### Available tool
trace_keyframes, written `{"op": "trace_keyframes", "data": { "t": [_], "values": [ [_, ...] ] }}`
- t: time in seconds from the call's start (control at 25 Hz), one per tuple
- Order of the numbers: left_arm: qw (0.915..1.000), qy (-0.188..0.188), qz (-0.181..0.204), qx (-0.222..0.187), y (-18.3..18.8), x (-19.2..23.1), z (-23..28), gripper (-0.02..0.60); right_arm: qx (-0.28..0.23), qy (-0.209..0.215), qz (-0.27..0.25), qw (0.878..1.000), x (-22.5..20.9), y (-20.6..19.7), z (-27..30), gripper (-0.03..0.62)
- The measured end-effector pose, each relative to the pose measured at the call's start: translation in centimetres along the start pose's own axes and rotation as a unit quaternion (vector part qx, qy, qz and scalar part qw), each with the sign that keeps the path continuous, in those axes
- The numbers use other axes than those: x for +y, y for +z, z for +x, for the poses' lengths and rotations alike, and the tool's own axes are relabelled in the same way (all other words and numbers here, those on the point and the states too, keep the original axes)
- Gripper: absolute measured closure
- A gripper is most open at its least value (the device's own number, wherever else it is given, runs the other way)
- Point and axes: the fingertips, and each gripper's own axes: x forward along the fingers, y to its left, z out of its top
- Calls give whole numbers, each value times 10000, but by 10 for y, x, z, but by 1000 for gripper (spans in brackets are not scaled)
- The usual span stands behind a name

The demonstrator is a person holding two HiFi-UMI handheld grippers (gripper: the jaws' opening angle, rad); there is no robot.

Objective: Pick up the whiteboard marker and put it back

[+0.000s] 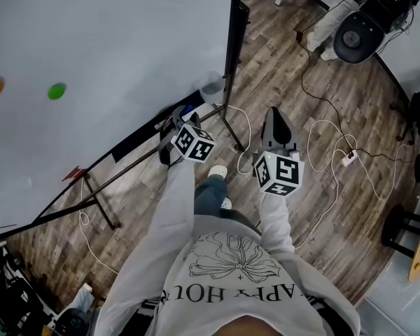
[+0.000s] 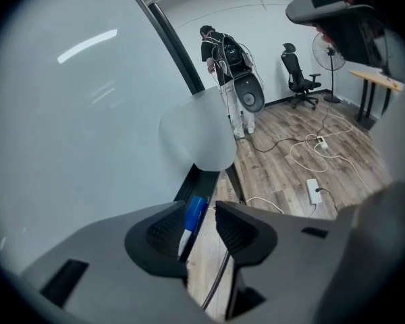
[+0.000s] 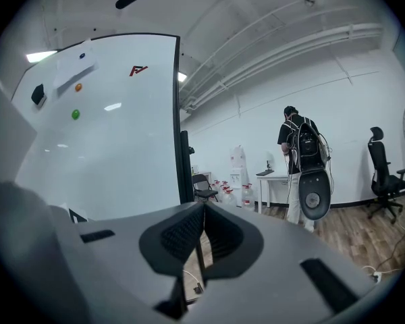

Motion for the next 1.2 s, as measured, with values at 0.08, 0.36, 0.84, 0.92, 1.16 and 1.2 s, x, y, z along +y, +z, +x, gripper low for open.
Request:
{"op": "trace_keyframes", "data": {
  "t": [0.08,0.36,0.84,0.92,1.16,1.2],
  "values": [
    [10000,-4,-43,-14,1,0,-2,460,-20,12,-17,10000,0,2,-1,591],
    [9989,192,-125,-416,22,10,-32,460,-147,78,-41,9999,5,13,-7,591],
    [9486,417,-1753,-2602,97,60,-173,561,-601,260,-103,9978,25,54,-33,591],
    [9333,444,-2035,-2924,101,69,-196,568,-684,287,-138,9972,30,62,-38,591],
    [9082,633,-2329,-3420,103,81,-248,571,-977,443,-278,9938,43,89,-52,591],
    [9055,666,-2355,-3466,102,81,-255,571,-1015,462,-287,9933,45,92,-54,591]
  ]
}}
